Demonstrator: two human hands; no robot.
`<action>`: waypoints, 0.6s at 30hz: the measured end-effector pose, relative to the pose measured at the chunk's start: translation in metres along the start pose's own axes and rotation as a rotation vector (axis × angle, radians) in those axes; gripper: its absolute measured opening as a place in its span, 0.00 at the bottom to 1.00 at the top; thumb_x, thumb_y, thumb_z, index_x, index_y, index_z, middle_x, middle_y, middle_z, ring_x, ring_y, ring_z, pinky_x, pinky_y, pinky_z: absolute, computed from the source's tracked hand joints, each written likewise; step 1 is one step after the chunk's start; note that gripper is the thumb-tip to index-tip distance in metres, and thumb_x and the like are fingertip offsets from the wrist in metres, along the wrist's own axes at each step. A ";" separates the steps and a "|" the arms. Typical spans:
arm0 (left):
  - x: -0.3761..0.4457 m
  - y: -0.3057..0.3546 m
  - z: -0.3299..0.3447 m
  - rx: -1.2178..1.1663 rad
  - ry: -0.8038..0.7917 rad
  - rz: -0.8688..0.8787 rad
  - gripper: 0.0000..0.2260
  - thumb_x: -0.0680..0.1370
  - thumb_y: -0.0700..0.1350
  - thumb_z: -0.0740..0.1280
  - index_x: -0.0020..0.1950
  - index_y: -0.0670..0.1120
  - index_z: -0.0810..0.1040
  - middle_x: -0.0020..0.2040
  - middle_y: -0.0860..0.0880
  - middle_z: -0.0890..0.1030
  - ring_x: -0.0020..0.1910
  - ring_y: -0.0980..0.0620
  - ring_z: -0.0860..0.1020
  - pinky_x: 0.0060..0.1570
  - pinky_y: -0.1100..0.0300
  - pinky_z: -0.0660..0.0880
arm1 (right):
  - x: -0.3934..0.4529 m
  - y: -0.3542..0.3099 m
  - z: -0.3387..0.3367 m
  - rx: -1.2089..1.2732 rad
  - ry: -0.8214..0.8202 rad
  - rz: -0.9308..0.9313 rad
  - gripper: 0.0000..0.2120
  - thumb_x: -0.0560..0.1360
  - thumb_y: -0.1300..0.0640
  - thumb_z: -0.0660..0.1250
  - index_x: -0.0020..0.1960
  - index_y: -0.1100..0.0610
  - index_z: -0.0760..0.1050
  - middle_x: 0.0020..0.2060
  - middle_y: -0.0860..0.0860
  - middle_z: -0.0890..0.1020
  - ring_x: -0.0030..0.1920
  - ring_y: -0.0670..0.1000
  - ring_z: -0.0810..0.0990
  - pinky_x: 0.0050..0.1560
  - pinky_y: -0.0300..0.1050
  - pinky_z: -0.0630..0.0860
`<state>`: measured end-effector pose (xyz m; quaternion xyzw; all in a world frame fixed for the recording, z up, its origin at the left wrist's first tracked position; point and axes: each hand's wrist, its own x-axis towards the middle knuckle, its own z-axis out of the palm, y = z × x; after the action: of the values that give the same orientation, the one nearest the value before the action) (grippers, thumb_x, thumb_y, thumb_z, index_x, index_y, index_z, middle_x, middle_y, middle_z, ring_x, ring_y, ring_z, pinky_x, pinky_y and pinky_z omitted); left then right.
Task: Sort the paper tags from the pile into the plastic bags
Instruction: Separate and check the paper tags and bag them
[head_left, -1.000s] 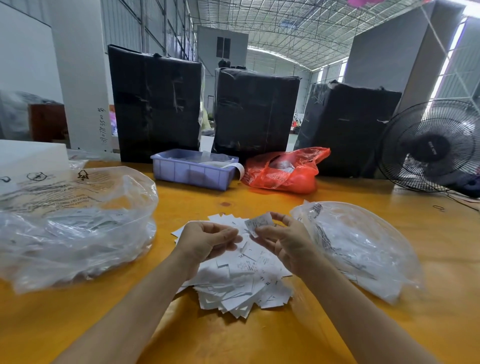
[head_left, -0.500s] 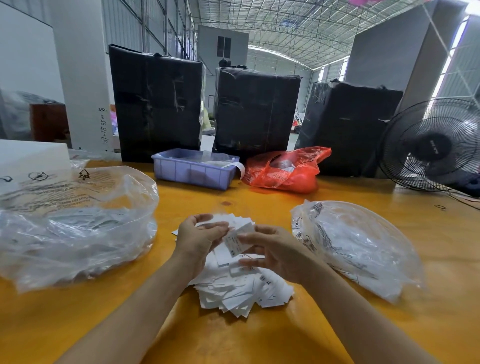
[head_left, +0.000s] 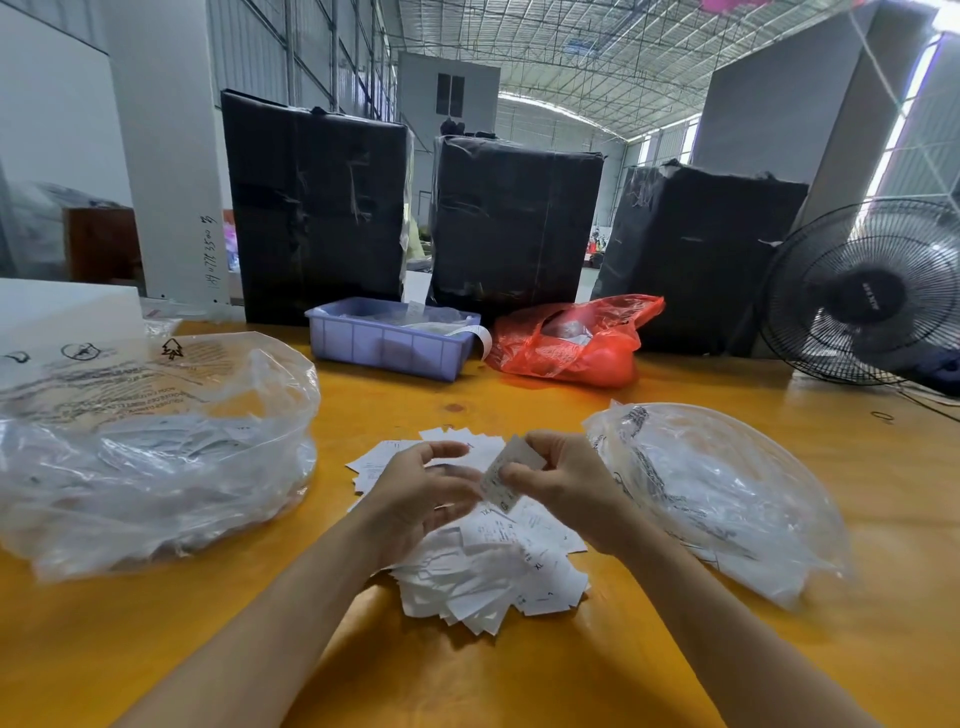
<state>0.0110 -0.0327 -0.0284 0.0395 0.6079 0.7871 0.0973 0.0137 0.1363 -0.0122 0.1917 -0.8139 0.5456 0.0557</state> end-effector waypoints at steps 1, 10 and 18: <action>-0.001 0.000 -0.001 0.049 -0.043 -0.010 0.18 0.71 0.25 0.66 0.56 0.41 0.74 0.45 0.42 0.80 0.45 0.45 0.79 0.46 0.54 0.77 | -0.002 0.000 -0.003 -0.074 -0.082 -0.020 0.07 0.73 0.68 0.67 0.38 0.66 0.72 0.29 0.52 0.69 0.30 0.47 0.66 0.29 0.39 0.63; 0.000 -0.007 -0.002 0.208 -0.066 0.105 0.06 0.75 0.38 0.68 0.48 0.37 0.82 0.38 0.43 0.83 0.31 0.55 0.78 0.32 0.64 0.75 | -0.003 0.001 -0.003 -0.177 -0.082 -0.126 0.09 0.71 0.68 0.68 0.34 0.66 0.72 0.27 0.51 0.70 0.28 0.45 0.65 0.27 0.38 0.61; 0.004 -0.008 0.002 -0.037 0.057 0.157 0.02 0.75 0.32 0.66 0.43 0.34 0.77 0.37 0.39 0.82 0.34 0.50 0.82 0.36 0.63 0.80 | 0.001 0.006 -0.007 0.164 0.021 0.011 0.04 0.74 0.67 0.68 0.40 0.62 0.78 0.36 0.57 0.81 0.38 0.51 0.80 0.41 0.40 0.78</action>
<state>0.0082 -0.0280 -0.0357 0.0629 0.5909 0.8040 0.0186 0.0091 0.1443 -0.0145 0.1857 -0.7669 0.6127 0.0453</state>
